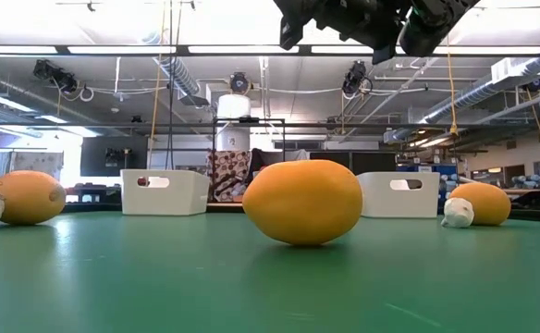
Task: Sort produce into baskets
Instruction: Put the eggplant into the gray bin
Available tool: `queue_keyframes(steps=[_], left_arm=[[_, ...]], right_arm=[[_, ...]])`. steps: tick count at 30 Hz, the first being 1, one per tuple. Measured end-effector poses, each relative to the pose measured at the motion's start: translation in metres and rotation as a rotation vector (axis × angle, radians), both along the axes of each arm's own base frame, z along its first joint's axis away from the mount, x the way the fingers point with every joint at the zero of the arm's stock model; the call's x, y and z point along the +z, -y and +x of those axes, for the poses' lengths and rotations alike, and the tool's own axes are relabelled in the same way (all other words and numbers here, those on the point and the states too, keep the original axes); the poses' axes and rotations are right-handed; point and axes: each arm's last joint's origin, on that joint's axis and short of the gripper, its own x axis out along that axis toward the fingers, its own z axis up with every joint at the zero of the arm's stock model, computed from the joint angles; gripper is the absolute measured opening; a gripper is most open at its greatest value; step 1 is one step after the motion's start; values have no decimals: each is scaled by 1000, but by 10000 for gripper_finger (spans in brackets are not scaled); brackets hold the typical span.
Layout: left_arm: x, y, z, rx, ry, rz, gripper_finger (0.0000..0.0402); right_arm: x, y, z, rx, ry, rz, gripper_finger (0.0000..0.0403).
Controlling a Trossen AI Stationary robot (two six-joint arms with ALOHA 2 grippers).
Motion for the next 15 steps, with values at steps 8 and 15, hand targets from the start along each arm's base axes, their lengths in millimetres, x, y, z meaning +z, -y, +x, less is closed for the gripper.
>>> queue_keyframes(steps=[8, 15], left_arm=[[0, 1, 1, 74, 101, -100, 78], [-1, 1, 1, 119, 148, -167, 78]], right_arm=[[0, 0, 0, -35, 13, -15, 149], [0, 2, 1, -88, 10, -10, 148]])
